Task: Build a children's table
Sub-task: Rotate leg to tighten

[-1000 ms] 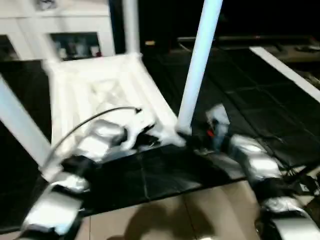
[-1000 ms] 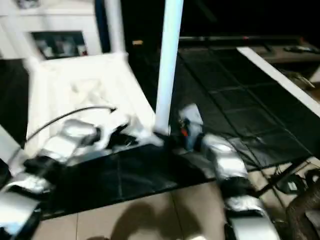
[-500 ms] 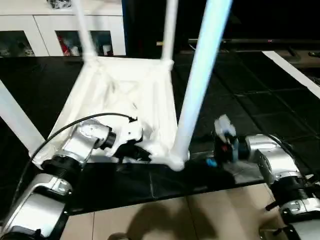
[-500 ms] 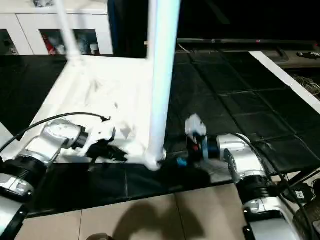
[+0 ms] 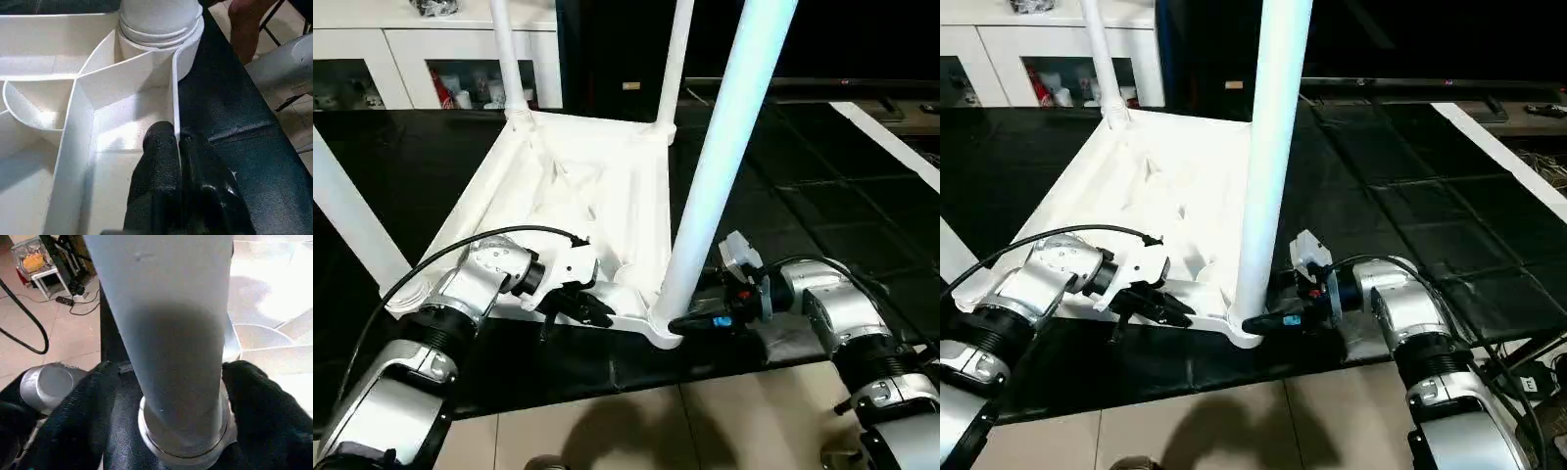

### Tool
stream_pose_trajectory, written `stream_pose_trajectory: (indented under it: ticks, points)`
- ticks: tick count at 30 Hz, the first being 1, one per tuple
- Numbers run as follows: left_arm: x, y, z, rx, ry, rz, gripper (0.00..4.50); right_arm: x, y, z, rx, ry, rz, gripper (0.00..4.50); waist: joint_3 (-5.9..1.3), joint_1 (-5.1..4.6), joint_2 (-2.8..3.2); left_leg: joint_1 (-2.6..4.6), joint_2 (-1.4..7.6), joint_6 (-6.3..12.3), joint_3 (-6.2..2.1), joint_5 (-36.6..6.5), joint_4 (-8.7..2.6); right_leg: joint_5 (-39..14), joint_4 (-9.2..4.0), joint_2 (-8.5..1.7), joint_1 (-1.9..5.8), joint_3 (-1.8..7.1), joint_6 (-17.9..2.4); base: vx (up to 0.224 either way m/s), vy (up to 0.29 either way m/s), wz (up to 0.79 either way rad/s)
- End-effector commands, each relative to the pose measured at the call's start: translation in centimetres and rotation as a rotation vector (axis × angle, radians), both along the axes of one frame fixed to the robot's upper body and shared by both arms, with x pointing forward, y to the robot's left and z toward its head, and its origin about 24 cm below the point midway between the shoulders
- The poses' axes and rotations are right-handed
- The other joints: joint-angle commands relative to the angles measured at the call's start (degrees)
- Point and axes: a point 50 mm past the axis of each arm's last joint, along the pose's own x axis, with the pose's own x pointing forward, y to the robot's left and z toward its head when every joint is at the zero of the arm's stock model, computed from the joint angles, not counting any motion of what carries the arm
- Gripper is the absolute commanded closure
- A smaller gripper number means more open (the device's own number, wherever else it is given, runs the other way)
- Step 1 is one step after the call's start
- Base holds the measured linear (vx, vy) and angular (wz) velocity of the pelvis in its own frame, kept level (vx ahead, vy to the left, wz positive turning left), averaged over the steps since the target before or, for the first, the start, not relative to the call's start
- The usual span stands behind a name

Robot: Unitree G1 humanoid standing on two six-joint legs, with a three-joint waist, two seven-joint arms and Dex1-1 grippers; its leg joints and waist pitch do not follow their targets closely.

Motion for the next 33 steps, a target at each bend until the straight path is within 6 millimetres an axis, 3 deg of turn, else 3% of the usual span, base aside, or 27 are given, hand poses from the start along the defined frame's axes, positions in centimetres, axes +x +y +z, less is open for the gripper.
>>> stream_pose_trajectory:
  ticks: [1, 11, 21, 24, 25, 28, 30, 31, 32, 33]
  points:
    - [-0.3, -1.0, -0.3, 0.024, 0.001, -0.072, 4.50, 0.3, -0.2, 0.4, -0.030, -0.026, 0.015, 1.38, -3.93, -0.37, 0.06, 0.48, 1.39, 2.08, 0.30, -13.67, -3.20, -14.78, -4.06, -3.57, 2.89, 2.29, -11.75, 0.000, 0.000, 0.00]
    - [-0.1, -0.9, -0.4, 0.024, -0.008, -0.053, 4.50, 0.1, 0.1, 0.1, -0.018, -0.016, 0.036, 2.31, -4.02, -0.26, 0.04, 0.49, 1.40, 2.39, 0.33, -13.25, -3.13, -13.36, -3.90, -3.46, 2.95, 2.29, -12.07, 0.000, 0.000, 0.00]
    - [0.5, -1.2, -0.5, -0.018, -0.010, 0.055, 4.50, -0.7, 0.3, -0.9, -0.003, 0.011, 0.016, 2.53, -4.01, 0.06, 0.36, 0.58, 1.40, 2.15, 0.27, -14.07, -3.18, -13.37, -4.01, -3.45, 3.01, 2.29, -12.15, 0.000, 0.000, 0.00]
    - [1.1, -1.7, -0.3, -0.056, -0.023, 0.141, 4.50, -0.4, 0.7, -1.7, 0.004, 0.020, -0.114, 2.54, -3.55, 0.12, 0.44, 0.93, 1.38, 1.37, 0.19, -17.53, -3.48, -19.38, -4.70, -3.61, 2.82, 2.25, -11.00, 0.000, 0.000, 0.00]
    - [1.4, -2.3, -0.2, -0.080, -0.025, 0.187, 4.50, 0.0, 1.1, -2.1, 0.012, 0.029, -0.212, 2.54, -3.31, 0.01, 0.54, 1.08, 1.37, 0.55, 0.10, -19.18, -3.69, -23.01, -5.02, -3.63, 2.64, 2.28, -9.78, 0.000, 0.000, 0.00]
    - [2.1, -3.6, 0.2, -0.122, -0.028, 0.285, 4.50, 0.6, 2.2, -2.7, 0.030, 0.058, -0.377, 2.54, -3.19, -1.50, 0.34, 1.06, 0.87, -0.95, -0.59, -21.86, -3.90, -31.62, -6.03, -3.82, 2.56, 1.81, -6.24, -0.017, 0.001, -0.03]
    - [2.2, -3.8, 0.3, -0.129, -0.027, 0.300, 4.50, 0.6, 2.5, -2.8, 0.036, 0.061, -0.393, 2.55, -3.27, -1.90, 0.20, 0.64, 0.70, -0.81, -0.80, -21.63, -3.95, -32.85, -6.22, -3.87, 2.92, 1.58, -5.26, 0.000, 0.000, 0.00]
    - [2.9, -5.5, 0.7, -0.183, -0.022, 0.420, 4.50, 1.1, 4.5, -2.9, 0.077, 0.097, -0.507, 2.55, -3.13, -2.61, 0.51, 0.69, 0.72, -1.02, -0.67, -21.80, -4.01, -32.46, -6.24, -3.57, 2.60, 1.66, -5.27, 0.000, 0.000, 0.00]
    - [3.1, -6.4, 0.9, -0.206, -0.020, 0.472, 4.50, 1.4, 5.7, -2.9, 0.092, 0.115, -0.560, 2.55, -3.14, -2.94, 0.44, 1.07, 0.57, -1.14, -0.94, -23.11, -3.83, -34.47, -6.68, -3.74, 2.34, 1.21, -4.96, 0.000, 0.000, 0.00]
    - [3.2, -6.5, 1.0, -0.207, -0.020, 0.475, 4.50, 1.4, 5.8, -2.9, 0.093, 0.117, -0.564, 2.55, -3.28, -3.10, 0.61, 1.09, 0.40, -1.10, -0.89, -23.04, -3.67, -34.55, -6.73, -3.75, 2.37, 1.22, -4.83, 0.000, 0.000, 0.00]
